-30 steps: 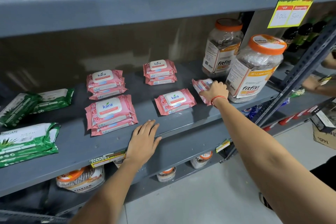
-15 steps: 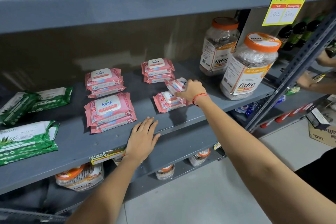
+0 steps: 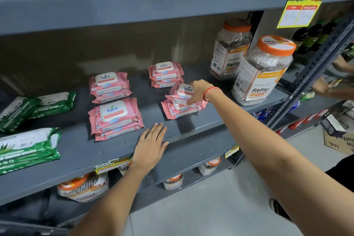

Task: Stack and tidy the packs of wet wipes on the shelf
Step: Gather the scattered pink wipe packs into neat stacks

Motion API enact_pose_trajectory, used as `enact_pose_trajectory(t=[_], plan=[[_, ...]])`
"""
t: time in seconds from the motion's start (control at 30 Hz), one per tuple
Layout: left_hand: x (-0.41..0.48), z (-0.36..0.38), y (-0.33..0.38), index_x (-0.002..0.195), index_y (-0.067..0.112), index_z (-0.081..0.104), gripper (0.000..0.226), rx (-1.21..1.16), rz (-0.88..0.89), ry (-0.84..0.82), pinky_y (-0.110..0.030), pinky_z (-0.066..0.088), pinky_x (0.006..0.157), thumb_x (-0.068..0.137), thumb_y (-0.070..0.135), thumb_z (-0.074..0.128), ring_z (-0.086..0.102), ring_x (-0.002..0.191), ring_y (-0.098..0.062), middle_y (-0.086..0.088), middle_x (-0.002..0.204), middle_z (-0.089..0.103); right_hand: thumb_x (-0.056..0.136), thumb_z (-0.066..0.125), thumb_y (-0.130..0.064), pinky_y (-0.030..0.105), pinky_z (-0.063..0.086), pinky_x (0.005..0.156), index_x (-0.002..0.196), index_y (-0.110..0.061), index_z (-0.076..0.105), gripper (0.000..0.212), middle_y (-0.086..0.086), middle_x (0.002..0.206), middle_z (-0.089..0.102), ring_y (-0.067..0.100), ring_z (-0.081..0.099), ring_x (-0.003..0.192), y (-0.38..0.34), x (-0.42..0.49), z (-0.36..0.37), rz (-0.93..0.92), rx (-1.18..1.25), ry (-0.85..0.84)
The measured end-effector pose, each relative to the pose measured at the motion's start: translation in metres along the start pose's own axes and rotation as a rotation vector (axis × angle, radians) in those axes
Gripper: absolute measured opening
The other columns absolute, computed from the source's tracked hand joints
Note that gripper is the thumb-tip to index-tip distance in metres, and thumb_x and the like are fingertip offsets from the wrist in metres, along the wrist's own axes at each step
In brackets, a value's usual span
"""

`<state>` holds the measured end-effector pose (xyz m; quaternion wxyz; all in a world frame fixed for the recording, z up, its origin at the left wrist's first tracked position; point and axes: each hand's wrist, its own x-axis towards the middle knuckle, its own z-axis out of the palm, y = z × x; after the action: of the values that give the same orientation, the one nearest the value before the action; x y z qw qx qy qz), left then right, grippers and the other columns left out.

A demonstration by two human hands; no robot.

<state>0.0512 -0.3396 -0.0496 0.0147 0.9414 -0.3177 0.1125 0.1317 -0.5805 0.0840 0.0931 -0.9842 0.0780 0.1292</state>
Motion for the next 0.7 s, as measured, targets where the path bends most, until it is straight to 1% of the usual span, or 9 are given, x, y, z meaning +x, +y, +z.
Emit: enact_pose_trajectory(t=[0.07,0.17,0.23,0.33,0.47,0.53,0.57,0.63,0.7], plan=[[0.0,0.0,0.0,0.137,0.011,0.043,0.051,0.0,0.003,-0.002,-0.04,0.033,0.107,0.094,0.039,0.046,0.04,0.132,-0.023,-0.007,0.142,0.047,0.066,0.082,-0.037,0.036,0.05,0.085,0.123,-0.012,0.05,0.069,0.009,0.119,0.062,0.024,0.059,0.093,-0.002,0.002,-0.003,-0.053,-0.033,-0.041],[-0.001,0.001,0.0,0.137,0.011,0.041,0.051,-0.007,0.004,0.004,-0.04,0.032,0.108,0.095,0.039,0.045,0.039,0.133,-0.022,-0.007,0.143,0.045,0.069,0.082,-0.023,0.039,0.046,0.097,0.136,-0.017,0.04,0.08,0.007,0.129,0.055,0.028,0.056,0.114,-0.006,0.003,-0.004,-0.125,-0.033,-0.098],[-0.001,0.0,0.0,0.137,0.011,0.041,0.051,-0.002,0.009,0.009,-0.039,0.032,0.108,0.095,0.04,0.044,0.039,0.133,-0.022,-0.007,0.143,0.045,0.07,0.08,-0.016,0.042,0.044,0.101,0.141,-0.021,0.033,0.086,0.008,0.134,0.051,0.03,0.051,0.121,-0.008,0.003,-0.004,-0.186,-0.05,-0.116],[-0.001,0.001,0.0,0.138,0.011,0.04,0.052,0.008,0.014,0.012,-0.039,0.031,0.109,0.095,0.04,0.043,0.038,0.134,-0.023,-0.008,0.143,0.044,0.072,0.079,-0.012,0.043,0.042,0.103,0.144,-0.021,0.029,0.088,0.007,0.139,0.047,0.031,0.047,0.127,-0.008,0.005,-0.003,-0.233,-0.076,-0.12],[-0.001,0.002,-0.001,0.141,0.012,0.035,0.053,0.02,0.014,0.001,-0.038,0.027,0.11,0.097,0.041,0.038,0.034,0.136,-0.022,-0.007,0.146,0.04,0.073,0.078,-0.013,0.043,0.04,0.105,0.146,-0.022,0.027,0.09,0.008,0.142,0.044,0.031,0.043,0.13,-0.005,0.008,-0.002,-0.246,-0.096,-0.123],[-0.001,0.002,-0.001,0.14,0.012,0.037,0.053,0.019,0.013,0.006,-0.039,0.028,0.11,0.096,0.041,0.04,0.035,0.135,-0.022,-0.007,0.145,0.042,0.072,0.079,-0.017,0.045,0.037,0.107,0.146,-0.024,0.024,0.092,0.007,0.146,0.04,0.031,0.039,0.134,-0.002,0.009,-0.002,-0.253,-0.078,-0.125],[-0.001,0.002,-0.001,0.139,0.011,0.038,0.053,0.019,0.014,0.009,-0.039,0.03,0.109,0.096,0.041,0.041,0.037,0.135,-0.022,-0.007,0.145,0.043,0.071,0.08,-0.023,0.048,0.032,0.11,0.147,-0.026,0.022,0.096,0.006,0.15,0.035,0.031,0.034,0.137,-0.001,0.008,0.001,-0.259,-0.065,-0.104],[0.0,0.002,0.0,0.138,0.011,0.041,0.053,0.018,0.015,0.019,-0.04,0.033,0.107,0.094,0.041,0.045,0.04,0.133,-0.022,-0.008,0.143,0.045,0.068,0.079,-0.042,0.055,0.017,0.114,0.149,-0.028,0.015,0.104,0.005,0.157,0.02,0.03,0.018,0.144,-0.002,0.002,0.011,-0.296,-0.078,0.032],[0.0,0.002,0.0,0.135,0.01,0.044,0.052,0.005,0.015,0.039,-0.04,0.036,0.105,0.093,0.039,0.049,0.043,0.13,-0.023,-0.008,0.14,0.048,0.062,0.076,-0.058,0.058,0.007,0.114,0.149,-0.027,0.017,0.11,0.007,0.158,0.016,0.03,0.012,0.145,-0.005,-0.006,0.03,-0.36,-0.132,0.208]])
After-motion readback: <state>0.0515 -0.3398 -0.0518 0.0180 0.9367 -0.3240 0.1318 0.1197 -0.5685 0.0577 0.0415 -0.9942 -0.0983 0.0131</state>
